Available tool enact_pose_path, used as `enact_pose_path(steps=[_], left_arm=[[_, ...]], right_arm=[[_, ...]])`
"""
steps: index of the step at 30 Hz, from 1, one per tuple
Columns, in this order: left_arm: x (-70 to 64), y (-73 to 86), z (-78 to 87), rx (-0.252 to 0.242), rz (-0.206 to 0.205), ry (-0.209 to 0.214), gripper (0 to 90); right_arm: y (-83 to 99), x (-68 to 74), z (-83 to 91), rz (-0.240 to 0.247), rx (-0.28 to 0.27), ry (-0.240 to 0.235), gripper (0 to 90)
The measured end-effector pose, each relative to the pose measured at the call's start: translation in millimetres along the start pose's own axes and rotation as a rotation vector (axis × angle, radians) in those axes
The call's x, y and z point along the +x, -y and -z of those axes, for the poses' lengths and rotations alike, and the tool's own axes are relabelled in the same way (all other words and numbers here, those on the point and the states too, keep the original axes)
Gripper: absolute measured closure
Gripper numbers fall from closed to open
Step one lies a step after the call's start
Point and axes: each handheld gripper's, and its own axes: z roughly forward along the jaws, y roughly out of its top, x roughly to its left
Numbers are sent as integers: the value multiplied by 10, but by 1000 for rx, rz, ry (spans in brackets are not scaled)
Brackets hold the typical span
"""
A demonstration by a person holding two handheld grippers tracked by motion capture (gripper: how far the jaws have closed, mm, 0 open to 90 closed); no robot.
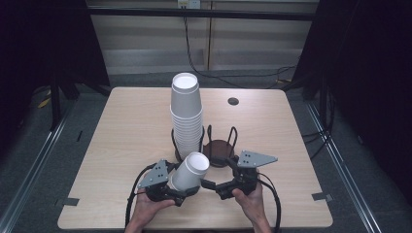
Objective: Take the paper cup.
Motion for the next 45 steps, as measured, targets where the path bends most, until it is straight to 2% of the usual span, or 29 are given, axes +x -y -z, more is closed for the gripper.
enact_pose_path(steps=[2,5,6,12,15,18,23,24,27,28,29,32,36,40,45], left_arm=[[21,-21,28,23,-6,0,167],[28,-42,46,42,-16,-5,168],[39,-66,69,64,-25,-7,168],[78,-95,111,92,-21,-5,168],[122,-115,90,156,-34,1,166],[157,-124,82,183,-39,1,166],[174,-139,82,206,-30,16,166],[169,-167,72,230,-49,20,165],[169,-193,57,241,-53,33,165],[165,-202,54,265,-66,43,165],[156,-207,51,290,-72,37,165],[167,-234,57,324,-86,31,164],[193,-280,59,376,-102,10,164],[186,-305,64,384,-109,37,164],[175,-311,23,424,-121,36,164]], right_arm=[[-14,-6,8,18,26,-2,128],[-41,-13,6,16,60,9,130],[-56,-19,3,21,71,9,130],[-87,-52,0,27,128,10,131],[-115,-90,4,13,142,-8,137],[-176,-129,21,14,158,2,137],[-276,-176,53,47,220,11,133],[-284,-178,58,56,234,6,133],[-274,-184,60,52,241,-11,132],[-263,-185,53,54,248,-17,132],[-251,-186,41,57,255,-27,132],[-232,-189,-3,62,284,-35,133],[-211,-190,-58,65,291,-42,132],[-207,-181,-84,86,318,-53,132],[-201,-178,-57,107,386,-44,133]])
